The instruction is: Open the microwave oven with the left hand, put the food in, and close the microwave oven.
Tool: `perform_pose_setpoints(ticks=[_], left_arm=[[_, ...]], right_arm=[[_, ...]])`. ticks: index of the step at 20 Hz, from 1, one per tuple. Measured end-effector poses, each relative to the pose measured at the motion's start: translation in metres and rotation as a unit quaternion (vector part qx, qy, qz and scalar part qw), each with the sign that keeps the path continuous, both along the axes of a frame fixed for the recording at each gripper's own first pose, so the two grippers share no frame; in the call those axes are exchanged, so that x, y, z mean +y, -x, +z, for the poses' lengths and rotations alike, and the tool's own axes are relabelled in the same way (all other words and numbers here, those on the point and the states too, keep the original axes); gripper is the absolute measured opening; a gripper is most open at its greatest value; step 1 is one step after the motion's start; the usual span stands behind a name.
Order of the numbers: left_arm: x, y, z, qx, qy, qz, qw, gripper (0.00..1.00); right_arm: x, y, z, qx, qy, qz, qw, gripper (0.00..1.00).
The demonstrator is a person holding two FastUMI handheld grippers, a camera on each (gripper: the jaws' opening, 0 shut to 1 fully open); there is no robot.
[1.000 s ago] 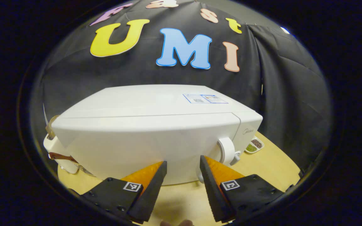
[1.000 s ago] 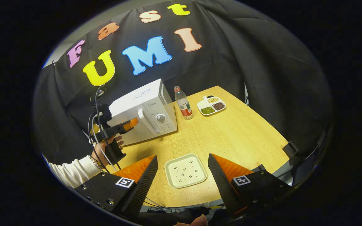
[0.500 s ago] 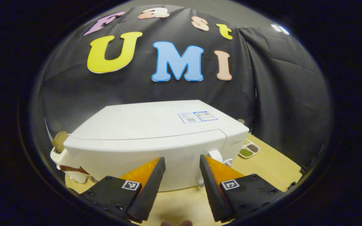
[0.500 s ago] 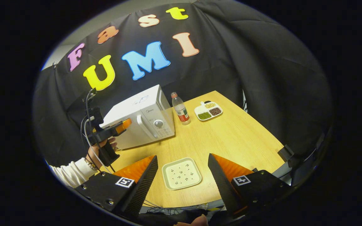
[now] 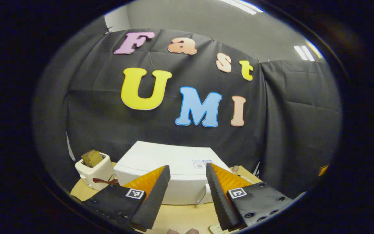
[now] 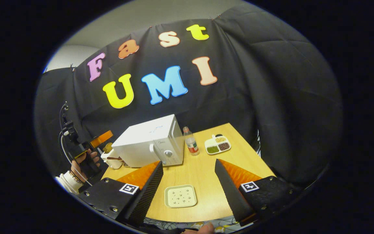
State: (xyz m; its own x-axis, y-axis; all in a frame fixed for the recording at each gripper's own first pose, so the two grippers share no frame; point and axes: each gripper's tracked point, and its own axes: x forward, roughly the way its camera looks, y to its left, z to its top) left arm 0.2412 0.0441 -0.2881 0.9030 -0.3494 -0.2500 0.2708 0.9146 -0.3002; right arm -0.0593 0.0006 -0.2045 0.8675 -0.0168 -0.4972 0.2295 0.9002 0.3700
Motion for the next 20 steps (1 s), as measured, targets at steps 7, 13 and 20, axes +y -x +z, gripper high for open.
perform_pose_setpoints(ticks=[7, 13, 20], left_arm=[[-0.001, 0.11, 0.142, -0.04, 0.016, 0.033, 0.999, 0.88], [0.001, 0.185, 0.211, -0.056, -0.027, 0.076, 0.995, 0.79], [-0.034, 0.208, 0.219, -0.082, -0.061, 0.066, 0.993, 0.82]], right_arm=[[-0.035, 0.006, 0.064, -0.066, 0.038, 0.057, 0.995, 0.98], [-0.045, -0.006, 0.114, -0.105, 0.065, 0.046, 0.991, 0.98], [-0.027, -0.019, 0.161, -0.156, 0.1, 0.021, 0.982, 0.98]])
